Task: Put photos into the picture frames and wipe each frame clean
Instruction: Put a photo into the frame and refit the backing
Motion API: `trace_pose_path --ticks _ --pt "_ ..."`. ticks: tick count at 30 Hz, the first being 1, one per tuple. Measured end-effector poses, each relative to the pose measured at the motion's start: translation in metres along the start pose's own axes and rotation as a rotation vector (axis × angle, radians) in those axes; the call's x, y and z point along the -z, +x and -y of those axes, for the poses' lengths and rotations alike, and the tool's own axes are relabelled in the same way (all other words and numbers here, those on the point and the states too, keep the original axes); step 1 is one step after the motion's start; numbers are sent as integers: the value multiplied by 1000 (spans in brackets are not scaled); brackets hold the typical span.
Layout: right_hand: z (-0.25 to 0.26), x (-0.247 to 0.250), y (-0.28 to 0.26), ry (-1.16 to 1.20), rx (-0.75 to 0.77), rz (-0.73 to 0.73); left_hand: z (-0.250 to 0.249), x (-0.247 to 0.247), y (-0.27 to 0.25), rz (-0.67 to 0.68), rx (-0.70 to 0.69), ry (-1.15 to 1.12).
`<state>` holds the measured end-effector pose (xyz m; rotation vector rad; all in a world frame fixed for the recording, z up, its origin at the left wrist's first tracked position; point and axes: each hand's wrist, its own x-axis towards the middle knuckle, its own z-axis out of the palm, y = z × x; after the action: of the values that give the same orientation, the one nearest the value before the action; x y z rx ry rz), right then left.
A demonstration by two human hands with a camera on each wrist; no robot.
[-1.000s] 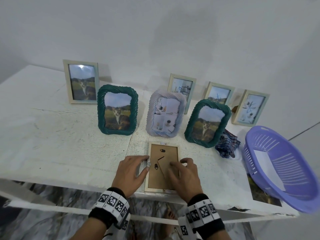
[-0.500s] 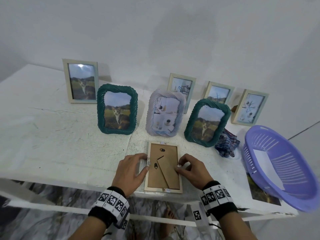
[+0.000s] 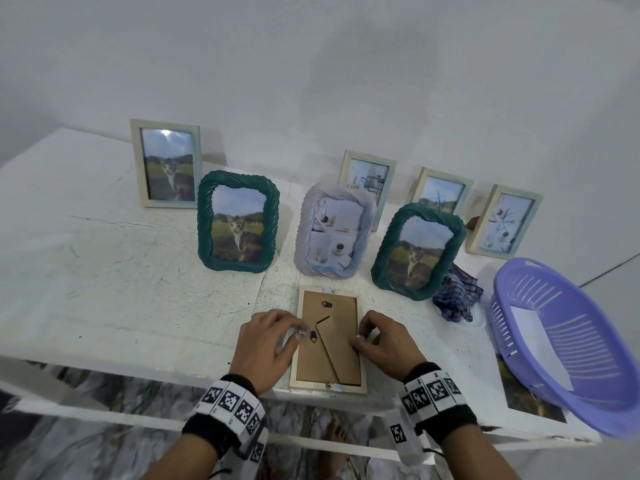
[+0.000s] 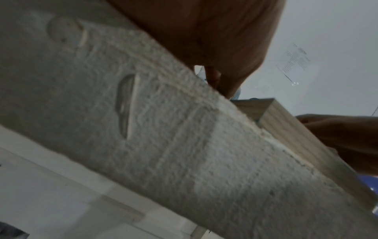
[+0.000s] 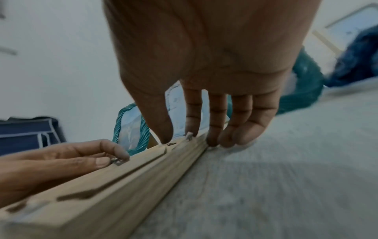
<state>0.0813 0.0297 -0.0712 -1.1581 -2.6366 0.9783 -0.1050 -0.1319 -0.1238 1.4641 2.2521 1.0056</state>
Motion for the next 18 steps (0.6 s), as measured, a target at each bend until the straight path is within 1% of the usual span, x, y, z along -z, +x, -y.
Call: trace_pose_path --ticks 1,3,5,7,11,15,18 --pt "3 2 3 -72 12 -11 -1 0 0 0 2 3" --pt "11 4 10 -214 52 -92 -1 0 0 4 2 1" --pt "23 4 20 -283 107 -136 0 0 0 6 2 -6" --pt "33 3 32 -328 158 -80 1 -1 0 2 -1 -2" --pt "43 -1 51 -465 151 64 3 -2 0 -3 -6 -1" --pt "42 -4 53 -541 184 83 2 -2 -1 -25 -15 2" --pt "38 1 53 -603 279 105 2 -2 -1 -25 -20 -3"
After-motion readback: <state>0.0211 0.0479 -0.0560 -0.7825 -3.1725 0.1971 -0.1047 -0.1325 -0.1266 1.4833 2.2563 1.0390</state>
